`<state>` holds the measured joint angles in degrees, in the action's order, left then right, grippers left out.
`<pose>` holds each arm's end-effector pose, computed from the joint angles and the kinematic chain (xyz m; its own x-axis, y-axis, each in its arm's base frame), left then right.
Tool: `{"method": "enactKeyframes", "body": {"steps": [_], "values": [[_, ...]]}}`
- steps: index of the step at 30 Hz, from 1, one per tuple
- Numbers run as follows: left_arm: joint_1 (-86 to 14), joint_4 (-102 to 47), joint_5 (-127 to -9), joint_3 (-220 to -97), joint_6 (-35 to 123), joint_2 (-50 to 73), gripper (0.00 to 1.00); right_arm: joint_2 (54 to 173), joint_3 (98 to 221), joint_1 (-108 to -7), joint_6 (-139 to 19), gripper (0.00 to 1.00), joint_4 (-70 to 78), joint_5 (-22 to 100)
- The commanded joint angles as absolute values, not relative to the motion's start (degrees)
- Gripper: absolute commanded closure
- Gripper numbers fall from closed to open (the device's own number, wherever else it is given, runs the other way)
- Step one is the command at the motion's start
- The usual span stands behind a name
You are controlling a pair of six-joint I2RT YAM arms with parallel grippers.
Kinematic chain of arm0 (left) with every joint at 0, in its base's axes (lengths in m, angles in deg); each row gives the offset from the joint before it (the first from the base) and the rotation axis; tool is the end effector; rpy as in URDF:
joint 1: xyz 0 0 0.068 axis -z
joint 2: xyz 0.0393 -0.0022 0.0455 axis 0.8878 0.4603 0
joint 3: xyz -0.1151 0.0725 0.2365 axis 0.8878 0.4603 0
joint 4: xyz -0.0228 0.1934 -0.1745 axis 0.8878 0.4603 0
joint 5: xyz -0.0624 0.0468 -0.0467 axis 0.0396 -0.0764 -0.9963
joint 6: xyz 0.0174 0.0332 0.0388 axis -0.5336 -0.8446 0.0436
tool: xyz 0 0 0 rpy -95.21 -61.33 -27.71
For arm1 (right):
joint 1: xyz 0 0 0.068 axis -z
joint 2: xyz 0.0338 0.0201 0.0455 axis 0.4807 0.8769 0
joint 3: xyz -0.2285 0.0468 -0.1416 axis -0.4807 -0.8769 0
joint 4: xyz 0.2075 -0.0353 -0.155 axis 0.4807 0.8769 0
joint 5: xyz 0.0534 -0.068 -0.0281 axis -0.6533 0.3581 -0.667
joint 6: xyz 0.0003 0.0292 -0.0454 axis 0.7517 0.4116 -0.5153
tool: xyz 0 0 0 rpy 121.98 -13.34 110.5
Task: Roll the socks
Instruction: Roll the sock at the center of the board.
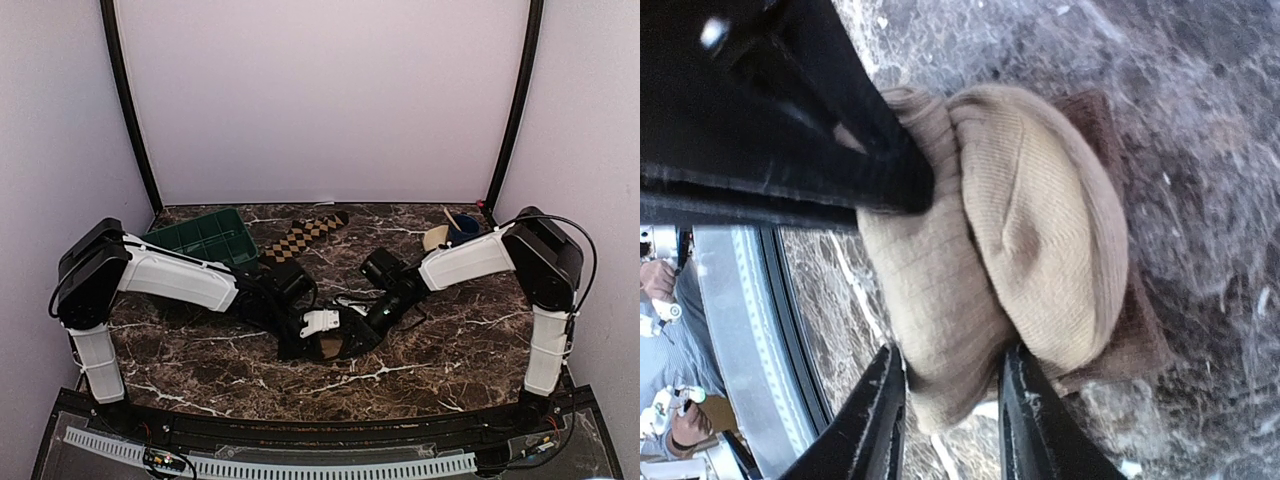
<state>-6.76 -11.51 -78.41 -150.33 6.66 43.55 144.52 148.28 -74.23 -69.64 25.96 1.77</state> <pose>0.2020 -0.3181 0.1516 -0.0324 0.7912 -0.6108 0.9992 0.0406 -0.0004 0.2355 0.2751 0.1229 -0.6251 -0.6877 -0.3692 -0.7067 0.2977 0.6419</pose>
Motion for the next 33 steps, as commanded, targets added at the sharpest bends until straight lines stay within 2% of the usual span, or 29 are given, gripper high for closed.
{"method": "enactKeyframes", "body": {"steps": [1,19,33], "values": [[-8.61,-4.22,-81.98,-151.87,7.26,45.28,1.00,142.25,145.07,-72.98,-66.69,0.70,21.02,2.15],[-12.39,6.23,-90.97,-160.80,8.09,52.49,1.00,135.76,134.00,-68.11,-56.29,0.68,4.30,5.29],[-16.03,11.93,-97.30,-164.53,9.42,57.12,1.00,122.48,120.92,-71.65,-57.06,0.69,-5.57,26.61]]}}
